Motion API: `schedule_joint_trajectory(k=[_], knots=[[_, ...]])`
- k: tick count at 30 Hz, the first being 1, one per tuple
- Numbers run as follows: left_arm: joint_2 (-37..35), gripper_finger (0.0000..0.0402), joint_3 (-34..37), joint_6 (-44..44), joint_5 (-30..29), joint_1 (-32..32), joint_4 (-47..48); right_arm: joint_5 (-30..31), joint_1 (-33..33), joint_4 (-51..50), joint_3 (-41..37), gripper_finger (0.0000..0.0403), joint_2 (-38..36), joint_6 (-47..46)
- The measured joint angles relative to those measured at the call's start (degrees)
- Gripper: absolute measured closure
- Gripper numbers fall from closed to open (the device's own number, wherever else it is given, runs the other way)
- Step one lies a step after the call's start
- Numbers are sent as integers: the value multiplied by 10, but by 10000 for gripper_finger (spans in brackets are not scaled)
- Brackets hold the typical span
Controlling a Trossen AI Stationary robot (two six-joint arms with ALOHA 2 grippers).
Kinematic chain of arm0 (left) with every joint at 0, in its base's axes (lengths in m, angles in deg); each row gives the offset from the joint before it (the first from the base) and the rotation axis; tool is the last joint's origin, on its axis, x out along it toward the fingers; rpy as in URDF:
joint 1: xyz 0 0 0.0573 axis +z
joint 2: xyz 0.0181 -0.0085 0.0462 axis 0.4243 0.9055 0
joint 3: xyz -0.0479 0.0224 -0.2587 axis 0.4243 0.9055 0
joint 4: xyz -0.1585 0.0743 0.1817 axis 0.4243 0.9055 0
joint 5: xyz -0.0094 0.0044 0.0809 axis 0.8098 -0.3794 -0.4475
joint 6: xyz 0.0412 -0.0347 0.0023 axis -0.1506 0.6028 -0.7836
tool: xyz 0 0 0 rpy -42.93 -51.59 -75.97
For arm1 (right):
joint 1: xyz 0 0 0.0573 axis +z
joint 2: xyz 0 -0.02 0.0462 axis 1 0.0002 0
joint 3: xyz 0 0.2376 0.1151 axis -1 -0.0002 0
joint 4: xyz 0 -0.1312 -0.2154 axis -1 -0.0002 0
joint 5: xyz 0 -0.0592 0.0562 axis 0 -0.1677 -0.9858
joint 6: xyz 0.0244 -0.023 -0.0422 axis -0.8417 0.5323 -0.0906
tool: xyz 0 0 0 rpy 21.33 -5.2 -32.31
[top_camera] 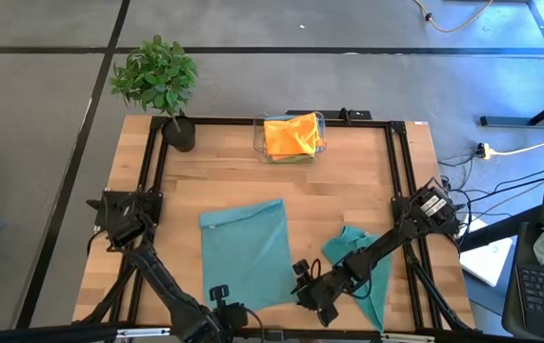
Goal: Fold microfiber towels
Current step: Fold the top blue microfiber towel
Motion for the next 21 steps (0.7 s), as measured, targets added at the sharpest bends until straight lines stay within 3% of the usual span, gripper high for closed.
schedule_joint_trajectory(k=[11,21], knots=[[19,270,0,1,0,-12,-17,20,0,29,1,232,28,-10],[60,260,-7,2,29,5,4,16,0,32,1,309,30,-8]])
